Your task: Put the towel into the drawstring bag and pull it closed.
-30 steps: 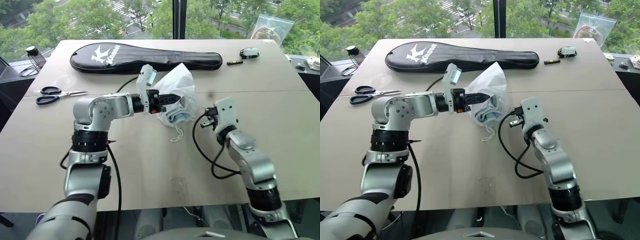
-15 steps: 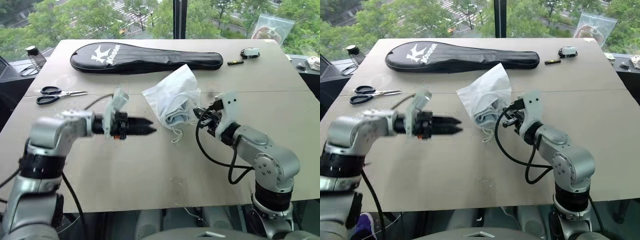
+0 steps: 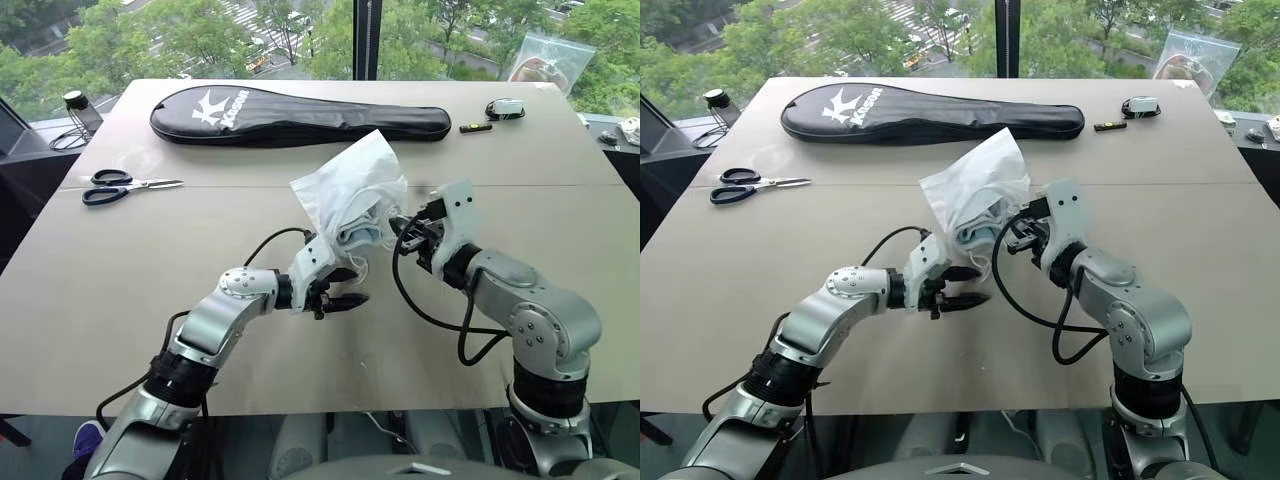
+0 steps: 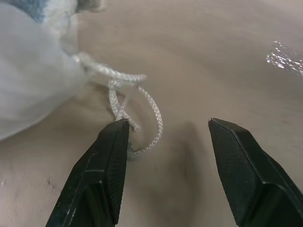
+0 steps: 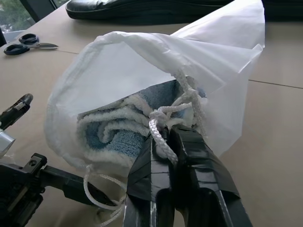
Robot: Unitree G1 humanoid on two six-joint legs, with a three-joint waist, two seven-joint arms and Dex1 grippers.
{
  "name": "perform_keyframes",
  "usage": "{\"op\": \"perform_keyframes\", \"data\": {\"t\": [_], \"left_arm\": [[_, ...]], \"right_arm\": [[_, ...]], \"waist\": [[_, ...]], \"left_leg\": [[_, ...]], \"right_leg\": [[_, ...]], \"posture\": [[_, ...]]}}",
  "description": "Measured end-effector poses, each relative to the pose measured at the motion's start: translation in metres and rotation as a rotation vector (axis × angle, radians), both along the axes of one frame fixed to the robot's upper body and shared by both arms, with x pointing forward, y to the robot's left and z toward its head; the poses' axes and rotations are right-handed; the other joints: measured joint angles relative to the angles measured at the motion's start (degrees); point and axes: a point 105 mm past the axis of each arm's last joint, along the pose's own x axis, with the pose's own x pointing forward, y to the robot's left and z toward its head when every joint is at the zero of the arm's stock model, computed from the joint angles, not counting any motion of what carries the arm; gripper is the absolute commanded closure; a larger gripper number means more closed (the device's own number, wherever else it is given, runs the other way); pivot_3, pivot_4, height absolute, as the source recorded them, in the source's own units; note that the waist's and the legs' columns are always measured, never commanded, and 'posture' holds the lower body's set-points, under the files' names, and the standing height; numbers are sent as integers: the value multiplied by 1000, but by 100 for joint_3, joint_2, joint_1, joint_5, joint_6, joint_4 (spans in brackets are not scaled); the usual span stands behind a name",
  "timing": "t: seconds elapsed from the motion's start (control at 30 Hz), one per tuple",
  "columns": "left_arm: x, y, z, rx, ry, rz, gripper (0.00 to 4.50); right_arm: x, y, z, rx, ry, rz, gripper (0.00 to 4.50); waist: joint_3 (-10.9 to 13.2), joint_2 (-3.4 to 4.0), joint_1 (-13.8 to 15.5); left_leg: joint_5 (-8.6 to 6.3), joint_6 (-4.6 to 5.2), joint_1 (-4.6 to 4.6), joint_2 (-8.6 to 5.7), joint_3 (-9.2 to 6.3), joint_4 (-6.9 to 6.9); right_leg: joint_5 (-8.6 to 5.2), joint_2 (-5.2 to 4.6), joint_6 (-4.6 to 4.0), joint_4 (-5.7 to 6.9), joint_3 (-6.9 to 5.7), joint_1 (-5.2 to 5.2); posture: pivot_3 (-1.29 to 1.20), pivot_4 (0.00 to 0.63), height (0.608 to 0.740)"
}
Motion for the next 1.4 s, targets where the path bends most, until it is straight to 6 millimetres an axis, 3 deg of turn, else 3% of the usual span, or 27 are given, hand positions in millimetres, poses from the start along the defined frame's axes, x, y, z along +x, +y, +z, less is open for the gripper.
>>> {"op": "perform_keyframes", "data": {"t": [0.1, 0.23, 0.47, 0.53, 0.6, 0.7, 0.83, 0.9, 0.97, 1.07, 1.13, 1.23, 1.4], "left_arm": [[5, -4, -2, 5, -28, -13, 2515], [13, -3, -4, -11, -27, -4, 4386], [20, -6, -5, -44, -43, -5, 4475], [17, -2, -3, -99, 31, 15, 4475], [6, 7, 2, -227, 226, 45, 4475], [-3, 24, 30, -387, 394, 51, 4475], [4, 63, 100, -556, 369, 84, 4475], [24, 82, 153, -714, 278, 117, 4475], [42, 104, 226, -918, 122, 139, 4475], [45, 129, 282, -1074, -22, 164, 4475], [51, 144, 285, -1126, -35, 222, 4475], [76, 155, 263, -1132, 4, 380, 4475], [80, 127, 252, -1054, 32, 340, 4475]], "right_arm": [[-1, -1, 0, -2, -4, -16, 4500], [-3, -5, -1, -4, -7, -44, 4500], [0, -9, 2, 1, -27, -73, 4500], [2, -12, 6, 14, -45, -84, 4500], [5, -16, 16, 55, -84, -102, 4500], [7, -17, 41, 181, -150, -94, 4500], [5, -27, 93, 360, -294, -59, 4500], [4, -36, 130, 463, -375, -16, 4500], [-3, -42, 184, 566, -486, 65, 4500], [-14, -56, 221, 555, -586, 73, 4500], [-6, -64, 213, 521, -547, 36, 4500], [9, -69, 183, 411, -429, -1, 4500], [-1, -59, 165, 329, -383, 74, 4500]], "waist": [[-3, 0, 16], [-5, 0, 10], [-8, 1, 11], [-7, 2, -4], [-3, 2, -60], [5, -2, -144], [10, 0, -138], [23, 2, -88], [45, -6, -69], [20, -7, -83], [15, -7, -110], [24, -6, -120], [26, -5, -132]], "left_leg": [[0, 0, 1, -4, -2, 7], [0, 0, 2, -3, -4, 8], [0, 1, 4, -4, -6, 9], [0, 1, 2, -2, -7, 9], [0, 1, -3, 2, -7, 8], [0, 1, -8, 11, -15, 8], [0, 1, -4, 21, -16, 9], [1, 1, -9, 11, -19, 20], [1, 1, -15, 7, -19, 28], [0, 2, 4, -4, -10, 0], [0, 2, -2, -4, -3, -16], [0, 1, -25, -7, 0, -26], [0, 1, -61, -5, -3, -11]], "right_leg": [[0, -3, 1, 0, -2, 6], [0, -2, 1, 0, -4, 8], [0, -3, 2, 0, -5, 12], [0, -2, 2, 0, -6, 11], [0, -1, 2, 1, -5, 4], [0, 5, 2, 5, -9, -2], [0, 12, 2, 8, -13, -3], [1, 6, 3, 10, -24, 1], [4, 6, 1, 11, -26, -1], [0, -6, -1, -7, -21, 15], [0, -10, 0, -17, -15, 10], [0, -14, -1, -13, -11, -22], [1, -16, 0, -10, -14, -48]], "posture": [[0, 150, 740], [0, 150, 740], [0, 150, 740], [0, 150, 740], [0, 150, 740], [0, 150, 740], [0, 150, 740], [0, 150, 740], [0, 150, 740], [0, 150, 740], [0, 150, 740], [0, 150, 740], [0, 150, 740]]}}
